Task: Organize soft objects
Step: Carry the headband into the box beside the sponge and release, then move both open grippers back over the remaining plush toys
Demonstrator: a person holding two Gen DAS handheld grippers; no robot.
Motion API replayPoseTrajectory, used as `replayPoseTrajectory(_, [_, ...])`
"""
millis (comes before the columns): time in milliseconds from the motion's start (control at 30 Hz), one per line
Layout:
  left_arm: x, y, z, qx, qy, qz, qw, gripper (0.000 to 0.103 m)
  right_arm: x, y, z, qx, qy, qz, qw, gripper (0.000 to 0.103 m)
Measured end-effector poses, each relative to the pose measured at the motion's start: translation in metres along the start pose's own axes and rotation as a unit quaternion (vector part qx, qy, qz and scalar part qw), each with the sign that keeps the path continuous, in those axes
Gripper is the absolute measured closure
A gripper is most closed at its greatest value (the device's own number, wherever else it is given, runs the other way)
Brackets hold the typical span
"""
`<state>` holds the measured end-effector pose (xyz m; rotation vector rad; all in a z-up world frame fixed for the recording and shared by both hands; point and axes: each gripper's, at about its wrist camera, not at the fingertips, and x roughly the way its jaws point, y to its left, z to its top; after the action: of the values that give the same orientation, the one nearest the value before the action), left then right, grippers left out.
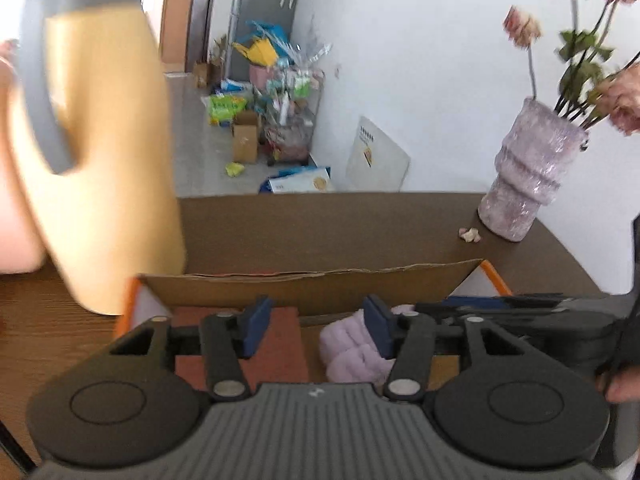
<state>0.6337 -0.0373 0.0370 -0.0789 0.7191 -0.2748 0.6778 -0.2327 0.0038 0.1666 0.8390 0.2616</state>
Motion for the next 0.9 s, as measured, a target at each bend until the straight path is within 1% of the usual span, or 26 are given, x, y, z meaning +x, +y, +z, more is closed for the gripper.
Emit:
replayPoseTrajectory(67, [-0.025,0.0,0.0,0.004,-0.014,0.008,0.9999,0.039,-0.024,0.001,-0.002,-0.008,-0.02,0.003,1.0,0.064])
replayPoseTrajectory(133, [-0.059,0.002,-0.008,0.0,-0.037,0.02,0.9991,0.034,-0.055,0.002,-0.005,-0.016,-0.04,0.005,0.999,0.062])
replayPoseTrajectory(167, [-0.079,0.005,-0.016,-0.007,-0.05,0.029,0.9983,0.032,-0.072,0.002,-0.009,-0.021,-0.05,0.006,0.998,0.059])
replayPoseTrajectory(200, [-0.097,0.007,-0.024,-0.011,-0.062,0.037,0.9973,0.028,-0.089,0.004,-0.013,-0.024,-0.06,0.006,0.998,0.053])
replayPoseTrajectory(267, [-0.141,0.01,-0.053,-0.01,-0.086,0.056,0.9947,0.026,-0.127,0.008,-0.027,-0.033,-0.087,0.008,0.996,0.044])
replayPoseTrajectory(300, [-0.161,0.01,-0.069,-0.005,-0.097,0.061,0.9934,0.024,-0.147,0.01,-0.038,-0.038,-0.102,0.008,0.994,0.043])
replayPoseTrajectory(333, [-0.181,0.011,-0.083,0.002,-0.11,0.062,0.992,0.02,-0.167,0.012,-0.051,-0.044,-0.116,0.009,0.992,0.043])
replayPoseTrajectory(433, [-0.235,0.003,-0.131,0.02,-0.155,0.082,0.9844,0.018,-0.219,0.02,-0.09,-0.067,-0.145,0.016,0.987,0.041])
replayPoseTrajectory(467, [-0.249,-0.001,-0.145,0.025,-0.168,0.087,0.9817,0.017,-0.234,0.024,-0.104,-0.069,-0.155,0.016,0.985,0.037])
replayPoseTrajectory(533, [-0.276,-0.01,-0.175,0.034,-0.186,0.095,0.9774,0.015,-0.262,0.031,-0.136,-0.077,-0.174,0.022,0.981,0.035])
replayPoseTrajectory(600, [-0.293,-0.021,-0.201,0.05,-0.197,0.104,0.9736,0.014,-0.284,0.038,-0.17,-0.086,-0.194,0.022,0.977,0.035])
replayPoseTrajectory(667, [-0.306,-0.034,-0.229,0.065,-0.207,0.115,0.9694,0.01,-0.3,0.047,-0.204,-0.099,-0.211,0.017,0.972,0.032])
replayPoseTrajectory(733, [-0.319,-0.043,-0.253,0.069,-0.213,0.123,0.9669,0.009,-0.315,0.055,-0.239,-0.114,-0.225,0.012,0.968,0.031])
replayPoseTrajectory(800, [-0.331,-0.049,-0.276,0.066,-0.217,0.117,0.9669,0.008,-0.325,0.061,-0.271,-0.116,-0.234,0.002,0.965,0.031])
replayPoseTrajectory(833, [-0.339,-0.052,-0.288,0.063,-0.222,0.113,0.9665,0.005,-0.329,0.063,-0.286,-0.119,-0.234,0.002,0.965,0.03])
replayPoseTrajectory(900, [-0.351,-0.054,-0.312,0.061,-0.227,0.109,0.9659,0.004,-0.335,0.065,-0.313,-0.12,-0.23,0.002,0.966,0.029])
